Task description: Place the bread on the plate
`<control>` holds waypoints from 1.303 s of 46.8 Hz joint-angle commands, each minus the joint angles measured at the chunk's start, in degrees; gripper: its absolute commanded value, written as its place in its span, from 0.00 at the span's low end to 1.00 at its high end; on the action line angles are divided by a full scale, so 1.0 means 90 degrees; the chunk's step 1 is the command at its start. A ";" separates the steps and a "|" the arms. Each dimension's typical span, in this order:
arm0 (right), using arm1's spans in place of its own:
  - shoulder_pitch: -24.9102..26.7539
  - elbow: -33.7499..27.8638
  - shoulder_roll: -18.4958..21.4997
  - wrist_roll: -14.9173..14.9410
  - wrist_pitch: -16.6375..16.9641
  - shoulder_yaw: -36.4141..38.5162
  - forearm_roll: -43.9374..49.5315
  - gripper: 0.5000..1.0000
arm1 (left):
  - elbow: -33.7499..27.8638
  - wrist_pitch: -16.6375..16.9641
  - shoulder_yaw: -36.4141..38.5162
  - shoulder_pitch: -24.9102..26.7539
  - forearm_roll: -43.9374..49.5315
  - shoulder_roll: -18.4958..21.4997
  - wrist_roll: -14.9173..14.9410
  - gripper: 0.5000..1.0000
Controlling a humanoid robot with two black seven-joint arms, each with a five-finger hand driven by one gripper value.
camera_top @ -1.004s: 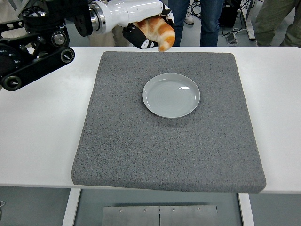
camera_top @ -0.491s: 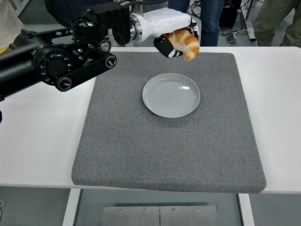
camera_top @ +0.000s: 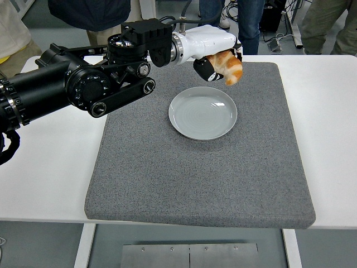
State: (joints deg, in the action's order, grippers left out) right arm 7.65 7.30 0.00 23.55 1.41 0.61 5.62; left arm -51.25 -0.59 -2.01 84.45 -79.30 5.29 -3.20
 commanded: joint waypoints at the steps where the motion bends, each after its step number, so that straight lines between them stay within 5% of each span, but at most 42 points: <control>1: 0.0000 0.0000 0.0000 0.0000 0.0000 0.0000 0.0000 1.00 | 0.0031 0.0085 0.0096 -0.0076 0.0022 -0.0061 -0.0006 0.00; 17: 0.0000 0.0000 0.0000 0.0000 0.0000 0.0000 0.0000 1.00 | 0.0479 0.0280 0.0145 -0.0613 -0.0036 -0.0227 -0.0026 0.00; 27: 0.0000 0.0000 0.0000 0.0000 0.0000 0.0000 0.0000 1.00 | 0.0910 0.0603 0.0594 -0.0769 0.0091 -0.0373 -0.0329 0.00; 61: 0.0000 0.0000 0.0000 0.0000 -0.0010 0.0000 0.0000 1.00 | 0.1876 0.0710 0.0604 -0.1375 0.0325 -0.0588 -0.0914 0.00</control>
State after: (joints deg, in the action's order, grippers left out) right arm 7.64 7.30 0.00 23.55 1.39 0.62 5.63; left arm -34.49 5.80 3.42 72.34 -76.44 0.02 -10.27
